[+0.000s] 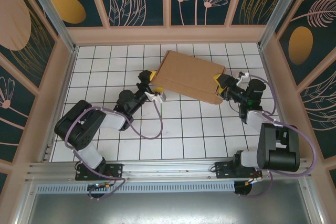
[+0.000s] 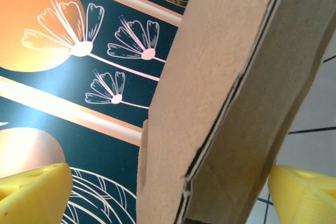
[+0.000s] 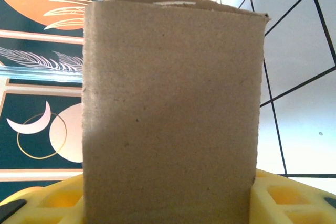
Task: Fold the paper box
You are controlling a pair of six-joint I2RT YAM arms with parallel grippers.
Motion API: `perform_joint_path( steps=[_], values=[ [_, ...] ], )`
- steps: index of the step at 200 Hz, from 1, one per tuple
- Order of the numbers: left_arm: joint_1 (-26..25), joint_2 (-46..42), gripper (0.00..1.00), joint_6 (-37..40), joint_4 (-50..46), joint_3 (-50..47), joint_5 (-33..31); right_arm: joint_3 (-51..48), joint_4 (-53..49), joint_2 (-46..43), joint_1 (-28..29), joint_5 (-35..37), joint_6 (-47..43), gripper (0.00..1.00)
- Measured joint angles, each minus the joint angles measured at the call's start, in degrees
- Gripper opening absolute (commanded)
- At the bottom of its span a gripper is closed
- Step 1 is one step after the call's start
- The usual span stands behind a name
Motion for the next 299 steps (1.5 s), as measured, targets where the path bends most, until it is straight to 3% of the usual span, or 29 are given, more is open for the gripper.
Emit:
perform_joint_path(
  steps=[106,129,221,254,299],
  values=[
    [-0.52,2.08,0.5,4.26,0.35,1.22,1.84,-0.35,2.47,0.09,0.0,-0.63,2.32,0.54],
    [-0.52,1.27,0.4,3.04,-2.14,1.22,1.79,-0.35,2.43,0.13,0.0,-0.55,2.71,0.61],
    [-0.7,-8.02,0.33,-6.32,-24.06,3.21,1.66,-0.33,2.93,0.02,0.15,-0.48,1.64,0.87],
    [-1.2,-11.82,0.35,-11.45,-34.84,5.33,1.01,-0.22,0.42,-2.54,-0.2,1.25,-0.5,0.91],
    [-1.95,-14.86,0.33,-17.79,-47.87,9.66,0.61,1.68,-11.39,-8.52,-0.76,4.59,-7.82,0.93]
  ],
)
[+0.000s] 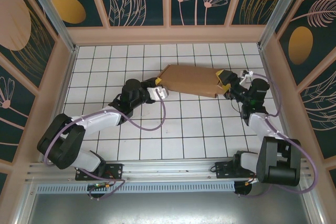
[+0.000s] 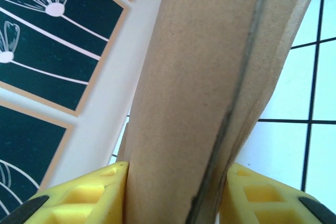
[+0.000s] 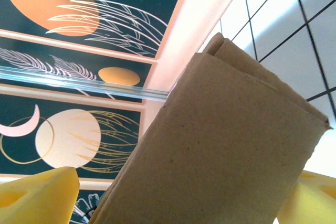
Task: Fold the paper box
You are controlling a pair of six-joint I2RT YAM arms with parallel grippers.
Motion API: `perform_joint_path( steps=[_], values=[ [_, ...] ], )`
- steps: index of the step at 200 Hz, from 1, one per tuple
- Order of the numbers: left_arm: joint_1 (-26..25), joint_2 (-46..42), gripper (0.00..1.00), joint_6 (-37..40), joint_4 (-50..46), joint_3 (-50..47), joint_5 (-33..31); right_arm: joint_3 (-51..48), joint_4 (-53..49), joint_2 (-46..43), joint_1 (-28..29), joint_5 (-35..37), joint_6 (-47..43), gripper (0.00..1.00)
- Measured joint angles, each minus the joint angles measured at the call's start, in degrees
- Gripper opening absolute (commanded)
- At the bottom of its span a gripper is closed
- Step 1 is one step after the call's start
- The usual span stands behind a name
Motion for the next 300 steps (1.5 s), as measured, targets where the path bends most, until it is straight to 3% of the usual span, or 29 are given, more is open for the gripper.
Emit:
perform_joint_path(
  steps=[72,129,179,230,276,300],
  values=[
    [-0.96,-1.36,0.33,-5.03,-14.05,4.66,1.38,0.35,-12.74,-3.8,-3.34,0.44,-7.13,0.93],
    [1.07,-3.23,0.33,-10.14,-19.71,5.4,-3.56,-1.51,-12.83,-3.91,-10.84,2.84,-7.08,0.96],
    [1.05,-3.23,0.32,-11.43,-27.43,9.33,-3.69,-1.84,-13.22,-7.34,-11.87,3.78,-11.74,0.99],
    [1.05,-4.46,0.31,-13.27,-42.84,17.66,-2.82,0.31,-13.29,-14.62,-7.39,7.19,-28.96,0.99],
    [1.05,-7.96,0.31,-15.15,-55.89,22.14,-1.68,8.5,-19.02,-15.17,2.84,10.84,-46.64,0.99],
    [1.05,-8.02,0.31,-15.78,-61.7,24.26,-1.68,12.04,-23.12,-15.17,5.46,10.62,-54.86,0.95]
  ],
)
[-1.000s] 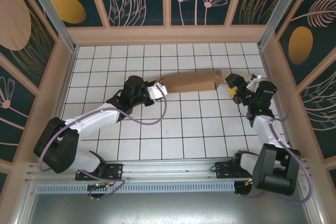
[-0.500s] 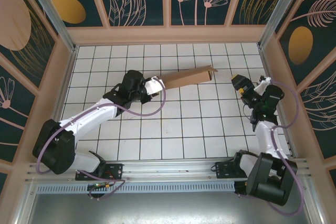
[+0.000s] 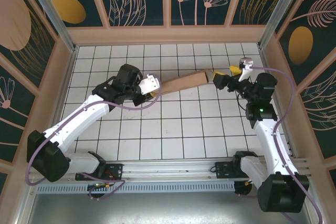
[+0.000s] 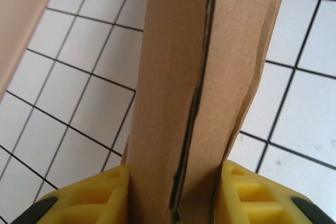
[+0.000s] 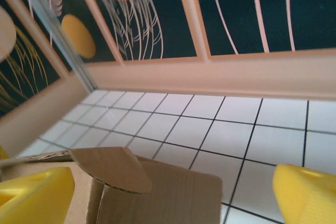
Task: Fold the paper box
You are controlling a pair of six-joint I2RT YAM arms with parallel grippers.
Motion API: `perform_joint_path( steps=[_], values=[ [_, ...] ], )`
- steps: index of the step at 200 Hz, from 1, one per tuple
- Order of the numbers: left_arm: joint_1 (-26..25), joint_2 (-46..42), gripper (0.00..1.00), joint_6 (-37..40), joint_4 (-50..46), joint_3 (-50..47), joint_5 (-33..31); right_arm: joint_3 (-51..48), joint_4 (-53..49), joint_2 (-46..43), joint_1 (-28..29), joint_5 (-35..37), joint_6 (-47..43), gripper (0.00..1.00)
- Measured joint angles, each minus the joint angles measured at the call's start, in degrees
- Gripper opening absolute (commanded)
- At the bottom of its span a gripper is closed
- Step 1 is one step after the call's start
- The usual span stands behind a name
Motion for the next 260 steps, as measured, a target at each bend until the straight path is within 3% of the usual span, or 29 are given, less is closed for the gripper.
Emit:
perform_joint_path(
  steps=[47,71,88,124,169,215,260],
  values=[
    [0.0,1.73,0.31,-1.33,-9.44,4.17,0.44,4.96,-11.69,0.04,3.45,-1.64,-11.34,0.91],
    [0.0,2.12,0.31,-2.49,-12.9,5.4,1.49,7.87,-18.12,0.52,5.81,-0.72,-15.8,0.83],
    [0.0,3.72,0.31,-3.28,-14.93,7.13,2.19,9.88,-22.16,1.68,6.78,-0.11,-19.21,0.7],
    [0.0,7.91,0.32,-3.37,-19.19,10.08,3.06,13.92,-31.41,5.68,7.54,1.9,-25.53,0.59],
    [0.0,11.89,0.32,-2.91,-23.61,13.16,4.04,20.7,-43.08,11.17,7.63,5.51,-37.09,0.56],
    [0.0,14.97,0.32,-2.27,-25.14,16.06,5.2,25.59,-48.52,16.81,7.74,4.0,-44.3,0.53],
    [0.0,15.28,0.33,-1.57,-25.33,16.41,5.81,26.71,-51.82,22.71,7.85,4.02,-48.09,0.37]
  ],
)
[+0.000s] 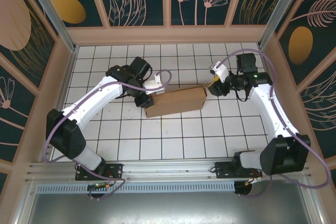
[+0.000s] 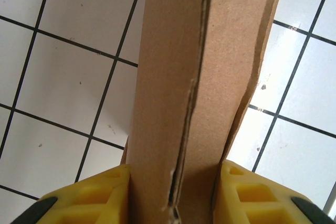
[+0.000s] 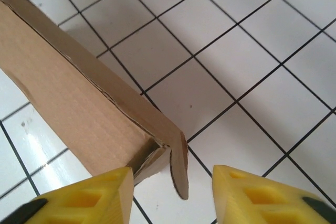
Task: Fold the paper box
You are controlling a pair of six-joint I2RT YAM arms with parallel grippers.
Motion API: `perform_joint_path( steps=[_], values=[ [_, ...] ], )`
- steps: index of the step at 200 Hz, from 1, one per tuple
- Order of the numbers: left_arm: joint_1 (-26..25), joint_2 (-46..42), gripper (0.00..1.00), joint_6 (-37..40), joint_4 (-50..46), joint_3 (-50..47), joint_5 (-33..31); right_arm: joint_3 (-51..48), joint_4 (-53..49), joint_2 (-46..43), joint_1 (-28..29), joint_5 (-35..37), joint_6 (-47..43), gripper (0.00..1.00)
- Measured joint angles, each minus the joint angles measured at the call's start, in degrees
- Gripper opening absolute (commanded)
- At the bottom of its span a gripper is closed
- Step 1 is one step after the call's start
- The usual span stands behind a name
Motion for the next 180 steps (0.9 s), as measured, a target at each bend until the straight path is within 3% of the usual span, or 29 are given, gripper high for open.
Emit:
perform_joint_path(
  steps=[22,54,121,180],
  values=[
    [0.0,0.11,0.33,0.5,0.0,0.0,0.2,0.42,-0.81,1.84,0.0,-0.02,-0.94,0.3],
    [0.0,0.11,0.33,0.81,0.04,0.0,0.24,1.6,-1.2,3.72,0.0,-0.5,-1.38,0.0],
    [0.02,0.2,0.32,0.74,0.11,0.0,0.33,2.21,-0.94,3.96,1.29,0.76,0.48,0.0],
    [0.13,0.22,0.32,-0.35,0.24,0.0,-0.5,4.61,0.85,4.87,4.07,3.98,18.25,0.0]
  ],
)
